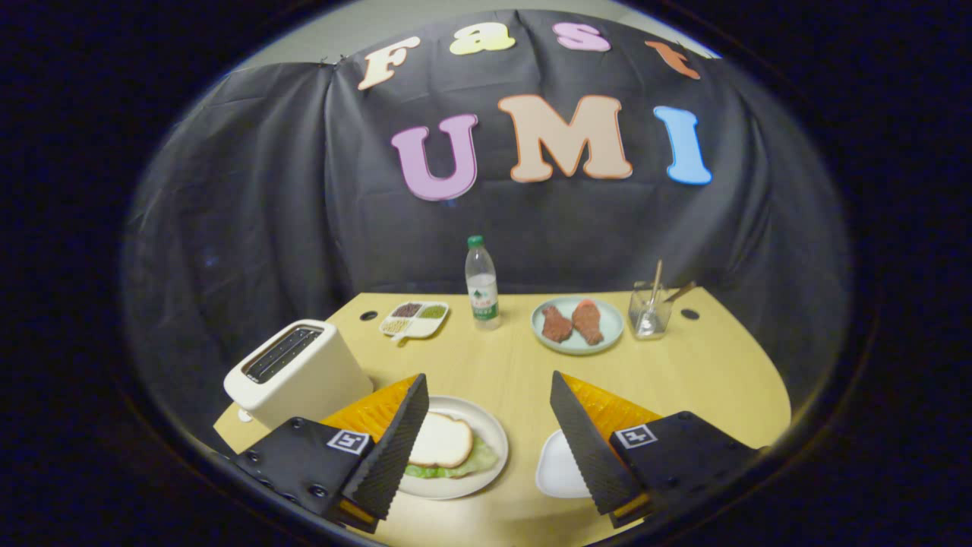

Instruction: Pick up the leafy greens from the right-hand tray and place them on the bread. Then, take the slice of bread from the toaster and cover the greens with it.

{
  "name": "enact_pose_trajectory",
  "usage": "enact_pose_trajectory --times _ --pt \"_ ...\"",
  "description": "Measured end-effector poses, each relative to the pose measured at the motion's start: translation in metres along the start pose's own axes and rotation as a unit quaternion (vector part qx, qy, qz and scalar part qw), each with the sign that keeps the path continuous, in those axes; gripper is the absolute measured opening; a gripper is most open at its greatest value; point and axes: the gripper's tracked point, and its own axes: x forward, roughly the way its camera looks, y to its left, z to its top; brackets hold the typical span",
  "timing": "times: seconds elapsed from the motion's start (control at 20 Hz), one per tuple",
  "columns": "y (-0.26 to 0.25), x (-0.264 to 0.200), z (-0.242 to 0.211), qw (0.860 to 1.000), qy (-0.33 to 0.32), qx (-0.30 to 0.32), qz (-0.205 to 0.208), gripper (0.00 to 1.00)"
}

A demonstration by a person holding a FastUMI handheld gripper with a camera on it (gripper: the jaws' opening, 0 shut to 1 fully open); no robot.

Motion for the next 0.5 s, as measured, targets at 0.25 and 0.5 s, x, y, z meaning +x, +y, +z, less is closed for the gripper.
enact_pose_trajectory --times 0.25,0.5 --pt "-0.02 -0.017 0.057 0.995 -0.077 -0.047 -0.036 1.0" --pt "-0.033 -0.036 0.095 0.987 -0.135 -0.052 -0.069 1.0"
